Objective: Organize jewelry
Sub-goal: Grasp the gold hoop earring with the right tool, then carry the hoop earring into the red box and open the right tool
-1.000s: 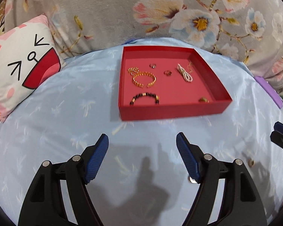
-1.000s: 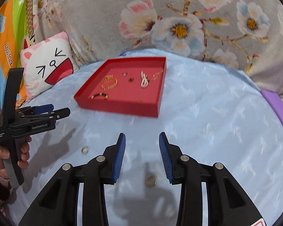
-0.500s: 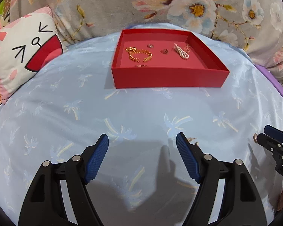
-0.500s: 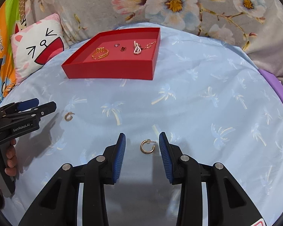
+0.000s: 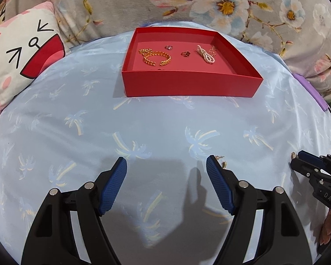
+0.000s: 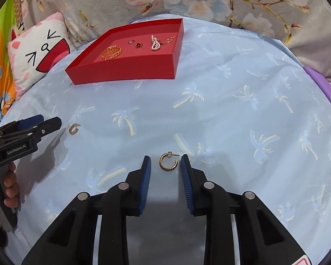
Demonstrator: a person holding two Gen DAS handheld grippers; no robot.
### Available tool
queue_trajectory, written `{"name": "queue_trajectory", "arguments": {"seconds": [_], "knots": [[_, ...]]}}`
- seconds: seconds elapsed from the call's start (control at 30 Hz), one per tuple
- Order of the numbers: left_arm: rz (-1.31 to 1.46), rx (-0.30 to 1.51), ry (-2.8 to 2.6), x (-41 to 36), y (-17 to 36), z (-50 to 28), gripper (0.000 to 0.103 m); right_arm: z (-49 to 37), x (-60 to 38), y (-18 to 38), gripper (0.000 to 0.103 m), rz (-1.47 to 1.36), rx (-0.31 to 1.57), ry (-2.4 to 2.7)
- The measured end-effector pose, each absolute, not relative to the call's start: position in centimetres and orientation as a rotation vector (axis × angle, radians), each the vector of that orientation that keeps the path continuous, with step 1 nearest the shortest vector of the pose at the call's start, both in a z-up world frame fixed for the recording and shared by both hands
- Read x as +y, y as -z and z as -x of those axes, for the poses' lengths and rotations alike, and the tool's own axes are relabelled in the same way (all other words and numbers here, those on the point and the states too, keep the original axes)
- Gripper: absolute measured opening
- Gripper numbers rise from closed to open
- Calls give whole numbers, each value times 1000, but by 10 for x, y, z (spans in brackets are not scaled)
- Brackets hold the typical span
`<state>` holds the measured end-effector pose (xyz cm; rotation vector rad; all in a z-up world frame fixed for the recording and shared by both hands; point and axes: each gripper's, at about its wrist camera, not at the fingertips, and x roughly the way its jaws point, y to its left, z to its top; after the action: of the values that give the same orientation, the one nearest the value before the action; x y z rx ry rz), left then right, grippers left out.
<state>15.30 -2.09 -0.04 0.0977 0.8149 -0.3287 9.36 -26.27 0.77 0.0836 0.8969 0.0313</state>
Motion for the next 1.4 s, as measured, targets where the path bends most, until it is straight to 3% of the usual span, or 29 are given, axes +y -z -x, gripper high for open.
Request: {"name": "queue_trajectory", "arguments": {"seconds": [0.07,0.47,0.6,0.77,0.97,1.4], "knots": [[-108,818,338,-24,1,-152,72,-93,-262,-8,16,-76,898,-26],[-160,869,414,-51,8,-145,70,-93,-265,-8,15,-100,899,-26],[-168,864,414,-57,8,-148,60,-93,-265,-8,15,-102,900,-27],[-171,857,412,-59,7,-148,36,-93,-265,-8,15,-103,900,-28],[-168,855,426,-59,7,-147,16,-93,-265,-8,15,-104,899,-28],[-137,860,432,-54,6,-146,16,-90,-261,-11,15,-114,887,-42]]}}
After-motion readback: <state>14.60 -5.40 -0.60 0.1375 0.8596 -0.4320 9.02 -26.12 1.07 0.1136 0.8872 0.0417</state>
